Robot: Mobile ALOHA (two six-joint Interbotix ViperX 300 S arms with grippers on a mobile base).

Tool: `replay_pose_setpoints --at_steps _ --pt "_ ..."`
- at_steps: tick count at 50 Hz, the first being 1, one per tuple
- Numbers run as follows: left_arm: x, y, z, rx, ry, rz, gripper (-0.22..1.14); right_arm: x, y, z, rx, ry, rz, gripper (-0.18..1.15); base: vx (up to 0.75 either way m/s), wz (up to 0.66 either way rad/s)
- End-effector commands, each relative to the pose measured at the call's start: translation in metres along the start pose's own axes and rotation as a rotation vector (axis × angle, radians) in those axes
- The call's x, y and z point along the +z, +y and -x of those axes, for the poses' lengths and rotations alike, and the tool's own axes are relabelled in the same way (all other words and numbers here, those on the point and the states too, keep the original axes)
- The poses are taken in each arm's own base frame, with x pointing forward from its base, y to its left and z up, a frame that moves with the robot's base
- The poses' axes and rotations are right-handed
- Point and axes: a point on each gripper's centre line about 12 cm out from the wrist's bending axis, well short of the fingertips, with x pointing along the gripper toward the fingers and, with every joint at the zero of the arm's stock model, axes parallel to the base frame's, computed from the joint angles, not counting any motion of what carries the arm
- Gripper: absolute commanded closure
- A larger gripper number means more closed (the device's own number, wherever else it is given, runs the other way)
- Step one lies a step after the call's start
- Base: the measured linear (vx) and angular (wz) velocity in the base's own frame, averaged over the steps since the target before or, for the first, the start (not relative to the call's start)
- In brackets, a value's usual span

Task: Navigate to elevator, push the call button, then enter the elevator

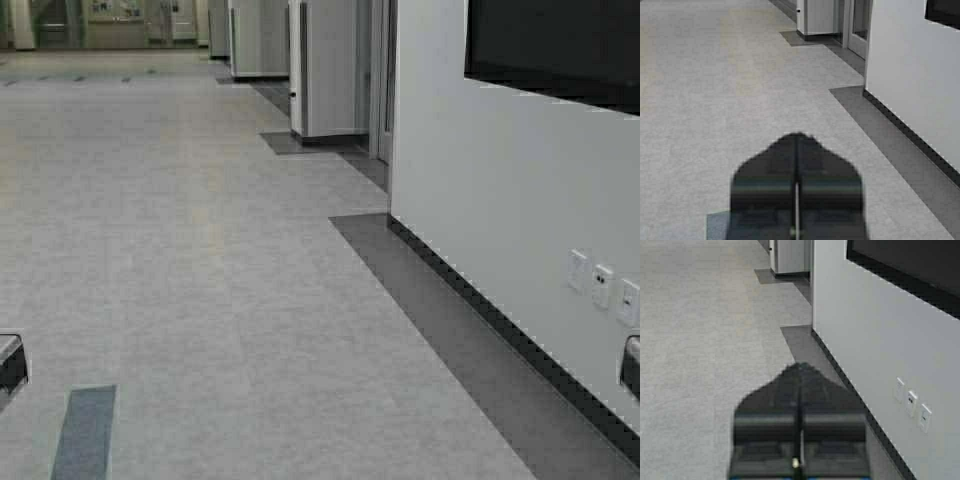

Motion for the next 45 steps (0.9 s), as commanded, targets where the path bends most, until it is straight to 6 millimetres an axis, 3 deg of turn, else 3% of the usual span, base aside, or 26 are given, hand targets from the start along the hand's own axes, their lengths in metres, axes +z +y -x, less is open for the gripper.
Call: replay_pose_setpoints --at_steps 1,9,24,45 --pt "-0.001 0.001 -0.001 0.007 0.005 0.015 0.93 0.008 0.001 0.002 0.006 -0.028 -0.004 0.92 0.02 0.00" --pt "-0.002 0.001 -0.001 0.007 0.008 0.019 0.90 0.017 0.001 0.011 0.006 -0.069 -0.001 0.92 0.04 0.01" --pt "-0.003 0.001 -0.001 0.007 0.006 0.021 0.90 0.007 0.001 0.004 0.005 -0.017 -0.006 0.92 0.14 0.05" --pt "-0.002 0.008 0.000 0.039 -0.022 0.018 0.90 0.009 0.001 0.004 0.006 -0.023 -0.057 0.92 0.32 0.13"
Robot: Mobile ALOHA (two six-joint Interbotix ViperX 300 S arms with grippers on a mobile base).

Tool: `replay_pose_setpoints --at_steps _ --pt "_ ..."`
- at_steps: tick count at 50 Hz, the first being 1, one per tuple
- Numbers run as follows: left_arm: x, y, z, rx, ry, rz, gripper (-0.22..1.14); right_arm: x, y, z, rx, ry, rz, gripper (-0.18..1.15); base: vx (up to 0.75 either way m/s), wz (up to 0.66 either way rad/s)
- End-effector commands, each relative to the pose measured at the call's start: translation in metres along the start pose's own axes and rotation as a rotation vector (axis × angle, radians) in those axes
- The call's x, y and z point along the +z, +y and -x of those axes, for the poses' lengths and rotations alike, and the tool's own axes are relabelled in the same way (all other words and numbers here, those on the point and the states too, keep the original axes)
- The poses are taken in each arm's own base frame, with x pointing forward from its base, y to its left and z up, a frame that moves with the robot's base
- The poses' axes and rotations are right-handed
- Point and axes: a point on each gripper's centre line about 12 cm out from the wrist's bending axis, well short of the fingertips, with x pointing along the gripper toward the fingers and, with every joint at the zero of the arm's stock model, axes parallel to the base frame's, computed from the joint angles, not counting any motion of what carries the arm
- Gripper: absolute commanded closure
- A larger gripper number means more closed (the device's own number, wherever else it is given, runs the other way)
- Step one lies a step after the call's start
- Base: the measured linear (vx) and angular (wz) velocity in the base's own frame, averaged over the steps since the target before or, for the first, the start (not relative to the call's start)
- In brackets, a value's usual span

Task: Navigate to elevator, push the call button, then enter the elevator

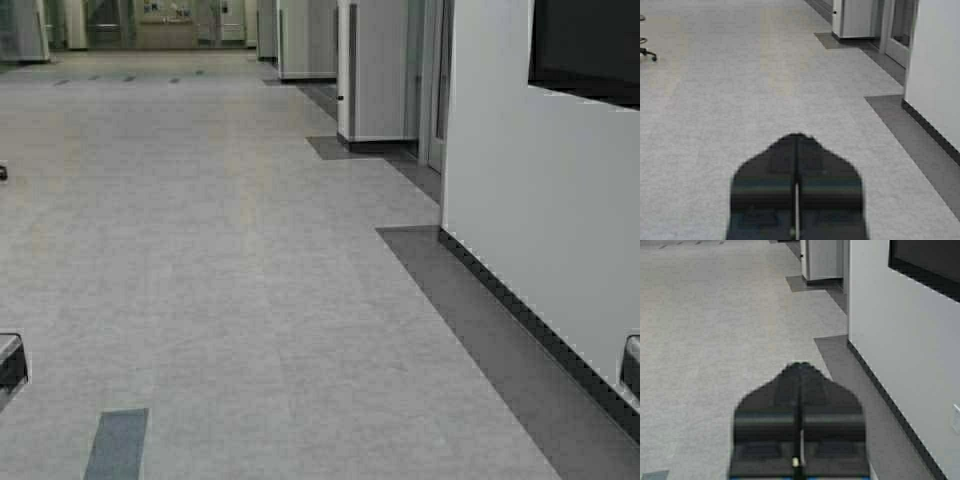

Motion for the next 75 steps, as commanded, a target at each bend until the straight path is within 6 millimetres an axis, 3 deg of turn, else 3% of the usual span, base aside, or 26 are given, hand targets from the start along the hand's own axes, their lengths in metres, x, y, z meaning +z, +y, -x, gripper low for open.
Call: replay_pose_setpoints --at_steps 1,33,75 --pt "0.0053 0.0003 -0.0015 0.001 -0.026 0.003 0.90 0.0053 0.0006 -0.0027 0.002 -0.011 -0.003 0.92 0.36 0.13" --pt "0.0026 0.0045 0.0025 0.022 -0.064 0.005 0.90 0.0016 0.0004 -0.0042 0.002 0.000 0.000 0.92 0.43 0.12" --pt "0.0034 0.0042 0.0071 0.019 -0.111 0.003 0.90 0.0003 0.0003 -0.0013 0.002 -0.005 -0.002 0.92 0.58 0.40"
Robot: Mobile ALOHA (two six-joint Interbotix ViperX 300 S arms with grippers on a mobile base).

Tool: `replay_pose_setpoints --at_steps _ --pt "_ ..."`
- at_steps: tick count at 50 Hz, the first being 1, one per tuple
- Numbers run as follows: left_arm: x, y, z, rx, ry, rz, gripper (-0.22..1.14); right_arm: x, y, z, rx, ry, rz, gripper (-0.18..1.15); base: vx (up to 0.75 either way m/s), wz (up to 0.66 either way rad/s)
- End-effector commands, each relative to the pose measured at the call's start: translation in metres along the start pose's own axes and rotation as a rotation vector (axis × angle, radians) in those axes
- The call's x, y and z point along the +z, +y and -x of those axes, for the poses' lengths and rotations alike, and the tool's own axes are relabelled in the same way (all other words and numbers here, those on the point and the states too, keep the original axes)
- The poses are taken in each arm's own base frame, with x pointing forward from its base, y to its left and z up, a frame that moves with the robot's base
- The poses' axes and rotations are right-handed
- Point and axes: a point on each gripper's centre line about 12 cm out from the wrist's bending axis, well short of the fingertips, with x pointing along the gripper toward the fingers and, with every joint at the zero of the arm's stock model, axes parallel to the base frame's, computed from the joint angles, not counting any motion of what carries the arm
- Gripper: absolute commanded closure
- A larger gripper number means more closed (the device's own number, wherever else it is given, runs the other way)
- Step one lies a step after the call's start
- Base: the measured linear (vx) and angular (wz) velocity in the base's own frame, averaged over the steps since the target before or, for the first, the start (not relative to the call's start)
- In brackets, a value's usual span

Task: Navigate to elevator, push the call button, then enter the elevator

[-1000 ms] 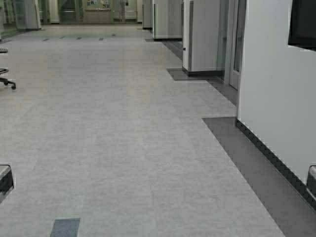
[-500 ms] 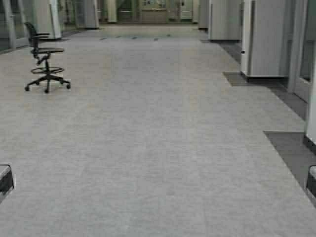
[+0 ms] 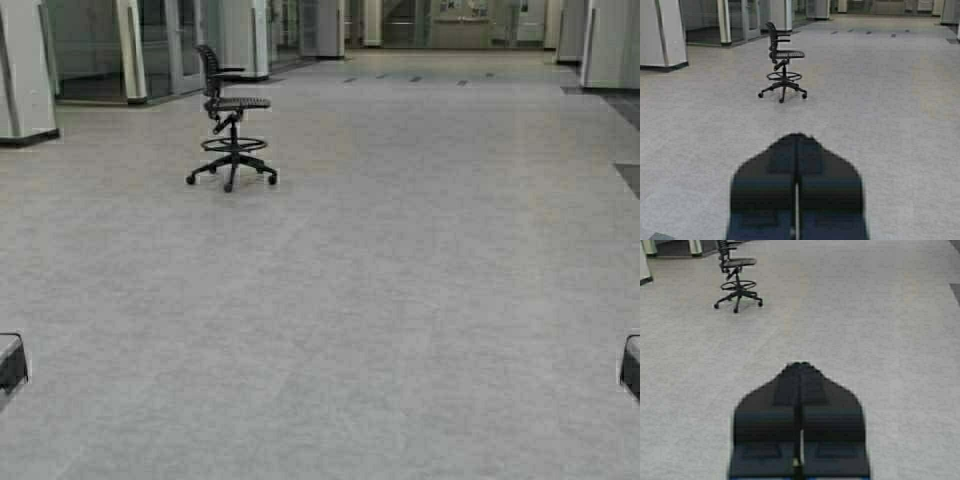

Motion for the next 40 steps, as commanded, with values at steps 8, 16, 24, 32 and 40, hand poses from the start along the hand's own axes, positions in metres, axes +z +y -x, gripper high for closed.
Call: replay_pose_setpoints --at_steps 8,16,24,32,40 --pt "-0.0036 0.0000 -0.0028 0.000 0.012 0.005 0.90 0.0042 0.0000 -0.0029 -0.001 -0.011 0.002 0.92 0.69 0.27" --pt "0.0014 0.0000 -0.0032 0.000 -0.005 0.008 0.90 0.0086 0.0002 -0.0014 0.000 -0.028 -0.003 0.92 0.69 0.32" --pt "-0.0027 0.0001 -0.0045 0.000 0.012 0.005 0.90 0.0083 0.0002 0.0002 0.000 -0.031 -0.004 0.92 0.70 0.40" --pt "-0.0017 0.0001 -0.0039 0.001 0.008 0.017 0.90 0.0072 0.0004 0.0004 0.002 -0.029 -0.005 0.92 0.74 0.45" --pt "0.0002 0.0002 -0.0028 0.001 -0.002 0.035 0.90 0.0084 0.0005 0.0002 0.002 -0.032 -0.003 0.92 0.73 0.30"
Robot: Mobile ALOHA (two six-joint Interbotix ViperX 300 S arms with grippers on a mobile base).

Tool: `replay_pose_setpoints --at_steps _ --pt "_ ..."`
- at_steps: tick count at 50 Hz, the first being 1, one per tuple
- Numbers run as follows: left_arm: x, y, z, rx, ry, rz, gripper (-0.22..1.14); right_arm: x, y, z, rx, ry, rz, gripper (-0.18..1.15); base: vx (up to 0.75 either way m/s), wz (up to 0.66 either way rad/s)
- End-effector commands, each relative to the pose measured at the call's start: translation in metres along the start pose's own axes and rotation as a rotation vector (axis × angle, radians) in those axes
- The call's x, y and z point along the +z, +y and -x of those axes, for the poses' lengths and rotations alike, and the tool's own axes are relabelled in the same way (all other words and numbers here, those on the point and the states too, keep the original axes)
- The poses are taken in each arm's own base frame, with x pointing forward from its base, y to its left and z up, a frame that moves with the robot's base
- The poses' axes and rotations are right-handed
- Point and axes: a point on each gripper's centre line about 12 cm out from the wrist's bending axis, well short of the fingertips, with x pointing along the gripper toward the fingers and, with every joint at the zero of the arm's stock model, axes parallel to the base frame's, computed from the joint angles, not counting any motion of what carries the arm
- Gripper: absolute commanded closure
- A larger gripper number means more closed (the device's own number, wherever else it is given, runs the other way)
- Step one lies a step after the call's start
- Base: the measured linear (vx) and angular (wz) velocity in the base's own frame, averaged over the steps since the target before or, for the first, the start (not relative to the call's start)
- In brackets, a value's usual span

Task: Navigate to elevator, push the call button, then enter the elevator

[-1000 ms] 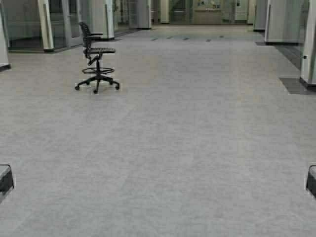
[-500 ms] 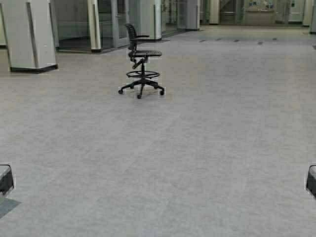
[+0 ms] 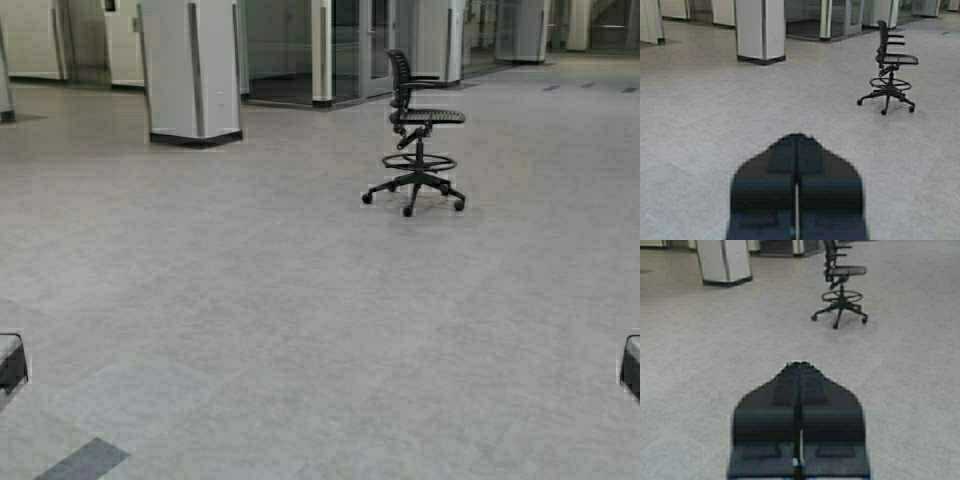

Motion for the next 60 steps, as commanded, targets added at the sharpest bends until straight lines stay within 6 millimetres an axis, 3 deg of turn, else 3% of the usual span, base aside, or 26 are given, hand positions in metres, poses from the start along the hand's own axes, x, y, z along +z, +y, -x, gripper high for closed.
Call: replay_pose_setpoints --at_steps 1,17,26,60 --pt "0.006 0.000 -0.002 0.000 -0.020 0.021 0.90 0.005 0.000 -0.002 -0.001 -0.017 0.000 0.92 0.76 0.18" --pt "-0.007 0.000 -0.007 0.003 0.035 0.069 0.90 0.000 0.000 -0.004 0.000 0.005 0.000 0.92 0.79 0.17" --pt "-0.002 0.000 -0.006 0.002 0.015 0.086 0.90 0.008 0.000 -0.003 0.002 -0.021 -0.028 0.92 0.78 0.21" --pt "-0.004 0.000 -0.007 0.001 0.023 0.080 0.90 0.003 0.000 -0.004 0.001 -0.001 -0.046 0.92 0.79 0.18"
